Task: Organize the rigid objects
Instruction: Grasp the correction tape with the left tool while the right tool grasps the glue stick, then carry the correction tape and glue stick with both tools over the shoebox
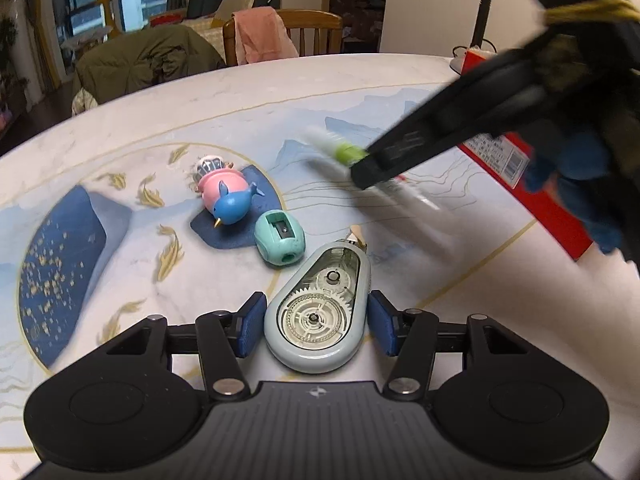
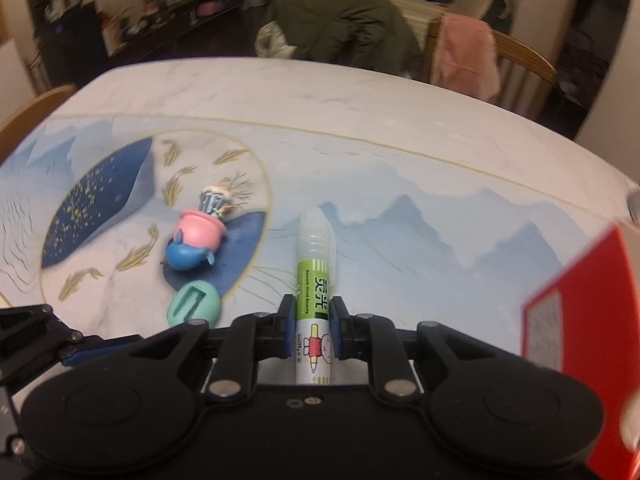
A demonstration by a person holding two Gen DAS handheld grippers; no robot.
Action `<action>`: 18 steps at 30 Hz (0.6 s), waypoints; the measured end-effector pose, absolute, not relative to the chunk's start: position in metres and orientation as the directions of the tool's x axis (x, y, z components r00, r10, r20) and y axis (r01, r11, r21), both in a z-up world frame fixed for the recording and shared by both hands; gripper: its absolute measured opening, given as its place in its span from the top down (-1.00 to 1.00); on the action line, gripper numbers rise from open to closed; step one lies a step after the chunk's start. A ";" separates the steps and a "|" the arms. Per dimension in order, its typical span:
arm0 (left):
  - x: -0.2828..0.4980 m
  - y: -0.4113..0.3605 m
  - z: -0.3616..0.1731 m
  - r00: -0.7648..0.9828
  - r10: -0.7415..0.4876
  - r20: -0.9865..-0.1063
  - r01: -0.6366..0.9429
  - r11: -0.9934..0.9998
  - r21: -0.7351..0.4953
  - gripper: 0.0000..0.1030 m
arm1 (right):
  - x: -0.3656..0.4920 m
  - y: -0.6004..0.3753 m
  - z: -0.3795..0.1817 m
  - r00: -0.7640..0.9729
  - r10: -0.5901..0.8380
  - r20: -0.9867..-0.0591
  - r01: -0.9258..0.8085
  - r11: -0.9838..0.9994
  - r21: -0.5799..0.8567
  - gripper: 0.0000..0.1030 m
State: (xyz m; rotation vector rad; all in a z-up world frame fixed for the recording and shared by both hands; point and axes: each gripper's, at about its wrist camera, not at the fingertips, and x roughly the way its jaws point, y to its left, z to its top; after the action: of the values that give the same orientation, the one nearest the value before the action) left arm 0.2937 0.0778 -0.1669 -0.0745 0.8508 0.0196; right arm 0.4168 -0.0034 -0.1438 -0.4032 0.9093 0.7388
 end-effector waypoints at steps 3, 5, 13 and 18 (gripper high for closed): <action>0.289 0.079 -0.165 0.658 -0.020 -0.753 -0.058 0.995 -0.077 -0.06 | 0.407 -0.022 -0.133 0.399 0.416 -0.817 -0.704 0.710 0.018 0.68; 0.286 0.080 -0.164 0.657 -0.024 -0.754 -0.067 0.994 -0.090 -0.06 | 0.398 -0.033 -0.126 0.397 0.428 -0.812 -0.691 0.721 0.042 0.69; 0.269 0.079 -0.139 0.680 -0.017 -0.733 -0.109 0.986 -0.124 -0.06 | 0.361 -0.074 -0.098 0.405 0.470 -0.784 -0.649 0.752 0.115 0.69; 0.261 0.070 -0.112 0.711 -0.023 -0.702 -0.109 0.984 -0.143 -0.06 | 0.344 -0.099 -0.079 0.427 0.482 -0.765 -0.618 0.773 0.142 0.69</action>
State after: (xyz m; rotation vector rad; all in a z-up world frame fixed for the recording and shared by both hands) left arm 0.2606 0.0702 -0.1125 -0.1789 0.7789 0.0477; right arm 0.3437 -0.0994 -0.0792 -0.1695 0.8953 0.6910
